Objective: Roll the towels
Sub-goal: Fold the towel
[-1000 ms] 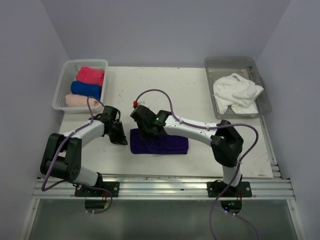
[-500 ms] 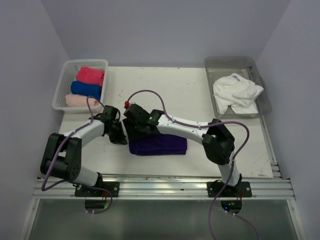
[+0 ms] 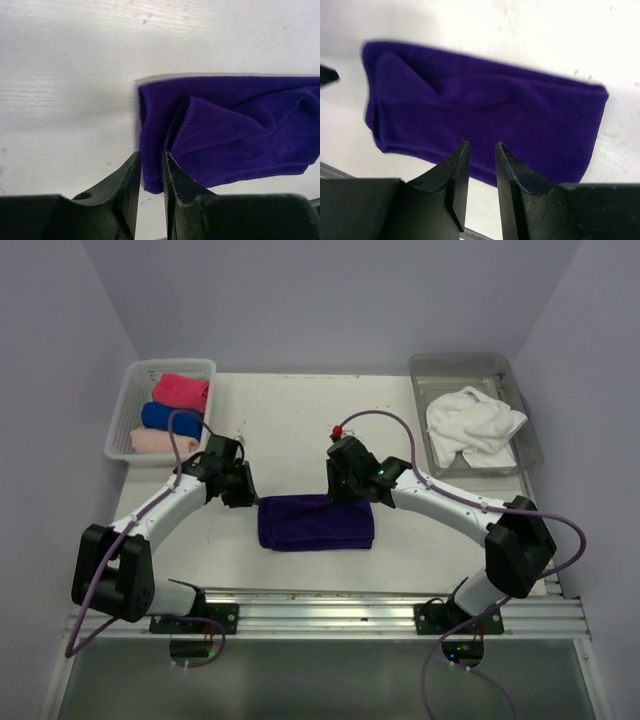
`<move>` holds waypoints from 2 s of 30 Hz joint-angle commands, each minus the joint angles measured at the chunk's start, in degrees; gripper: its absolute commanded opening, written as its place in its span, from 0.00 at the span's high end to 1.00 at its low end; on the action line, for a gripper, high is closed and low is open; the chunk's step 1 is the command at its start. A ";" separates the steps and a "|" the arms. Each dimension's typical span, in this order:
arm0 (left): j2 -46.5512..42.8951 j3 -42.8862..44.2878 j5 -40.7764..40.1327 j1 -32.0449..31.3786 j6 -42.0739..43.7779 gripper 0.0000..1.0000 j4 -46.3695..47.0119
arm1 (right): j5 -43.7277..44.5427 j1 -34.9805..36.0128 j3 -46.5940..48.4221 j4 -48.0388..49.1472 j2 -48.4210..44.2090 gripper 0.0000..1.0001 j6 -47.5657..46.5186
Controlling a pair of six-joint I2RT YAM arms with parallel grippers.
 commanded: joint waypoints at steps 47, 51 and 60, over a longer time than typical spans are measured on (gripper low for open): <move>3.35 10.02 -8.70 -9.10 -3.32 1.00 -3.48 | 5.37 1.88 -10.17 -1.81 -7.07 0.68 4.24; 2.28 8.00 -10.56 -8.83 -4.20 1.00 -2.16 | 5.46 1.97 -10.35 -1.72 -6.81 0.67 4.15; 8.78 5.54 -11.62 -6.64 -4.29 1.00 -2.25 | 6.43 1.88 -10.43 -2.25 -6.98 0.65 3.89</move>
